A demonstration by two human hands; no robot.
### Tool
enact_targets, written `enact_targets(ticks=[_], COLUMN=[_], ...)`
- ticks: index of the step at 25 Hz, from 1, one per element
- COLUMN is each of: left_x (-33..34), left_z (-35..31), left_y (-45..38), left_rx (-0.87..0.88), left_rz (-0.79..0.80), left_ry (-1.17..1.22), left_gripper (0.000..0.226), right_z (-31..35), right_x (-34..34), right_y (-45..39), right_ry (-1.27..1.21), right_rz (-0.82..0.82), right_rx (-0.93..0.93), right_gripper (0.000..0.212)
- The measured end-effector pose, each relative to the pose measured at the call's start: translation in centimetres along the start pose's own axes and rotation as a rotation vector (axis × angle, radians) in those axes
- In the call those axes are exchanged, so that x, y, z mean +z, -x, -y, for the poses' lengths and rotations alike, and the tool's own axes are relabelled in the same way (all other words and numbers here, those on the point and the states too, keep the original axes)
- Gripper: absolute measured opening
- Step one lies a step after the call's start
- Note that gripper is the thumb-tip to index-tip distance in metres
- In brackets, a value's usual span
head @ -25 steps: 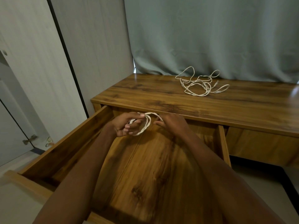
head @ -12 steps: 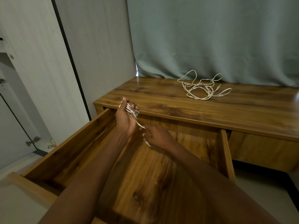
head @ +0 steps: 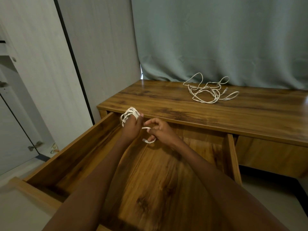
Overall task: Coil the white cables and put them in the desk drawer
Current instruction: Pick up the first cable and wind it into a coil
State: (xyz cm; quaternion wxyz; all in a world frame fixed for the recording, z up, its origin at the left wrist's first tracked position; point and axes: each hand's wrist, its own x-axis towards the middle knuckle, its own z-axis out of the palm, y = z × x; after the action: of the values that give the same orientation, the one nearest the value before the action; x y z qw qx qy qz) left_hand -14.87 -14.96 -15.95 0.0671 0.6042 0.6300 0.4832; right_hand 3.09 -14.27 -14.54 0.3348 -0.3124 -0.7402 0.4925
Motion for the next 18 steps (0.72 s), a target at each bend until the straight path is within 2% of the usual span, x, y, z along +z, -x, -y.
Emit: enact_targets(ticks=[1,3,7,8,10,12,14,16,18], left_x=[-0.2,-0.6,-0.6,-0.5,-0.1,0.7,1.4,2.0,2.4], left_z=[0.4,0.2,-2.7,-3.2,-3.7,-3.6,-3.6,-3.5,-3.6], left_y=[-0.1,0.2,0.9,0.9,0.9,0.8,1.0,1.2,1.5], left_rx=[-0.002,-0.05,-0.201,-0.162,0.04,0.211,0.309,0.347,0.394], left_rz=[0.056,0.212,0.47,0.513,0.545,0.494,0.444,0.456,0.453], left_ry=[-0.078,-0.085,0.011,-0.04,-0.289,-0.479,-0.57,-0.62,-0.654], left_gripper=[0.059,0.063,0.051,0.046,0.04,0.032,0.032,0.034,0.034], right_z=[0.1,0.2,-0.3,-0.4,-0.5,-0.5,-0.4,-0.5,-0.6], right_x=[-0.5,-1.5,-2.8,-3.1,-3.3,-3.4,-3.4,-3.5,-3.8], right_y=[0.0,-0.2,-0.6,-0.7,-0.9,-0.9,-0.7,-0.7,-0.7], right_ry=[-0.052,-0.046,0.008,0.029,0.07,0.054,0.13,0.312,0.503], right_rz=[-0.042,-0.106,-0.209,-0.239,-0.267,-0.267,-0.271,-0.296,-0.322], right_rx=[-0.002,-0.011,-0.079,-0.104,-0.138,-0.131,-0.102,-0.081,-0.071], right_gripper=[0.025,0.026,0.022,0.021,0.02,0.013,0.03,0.05,0.061])
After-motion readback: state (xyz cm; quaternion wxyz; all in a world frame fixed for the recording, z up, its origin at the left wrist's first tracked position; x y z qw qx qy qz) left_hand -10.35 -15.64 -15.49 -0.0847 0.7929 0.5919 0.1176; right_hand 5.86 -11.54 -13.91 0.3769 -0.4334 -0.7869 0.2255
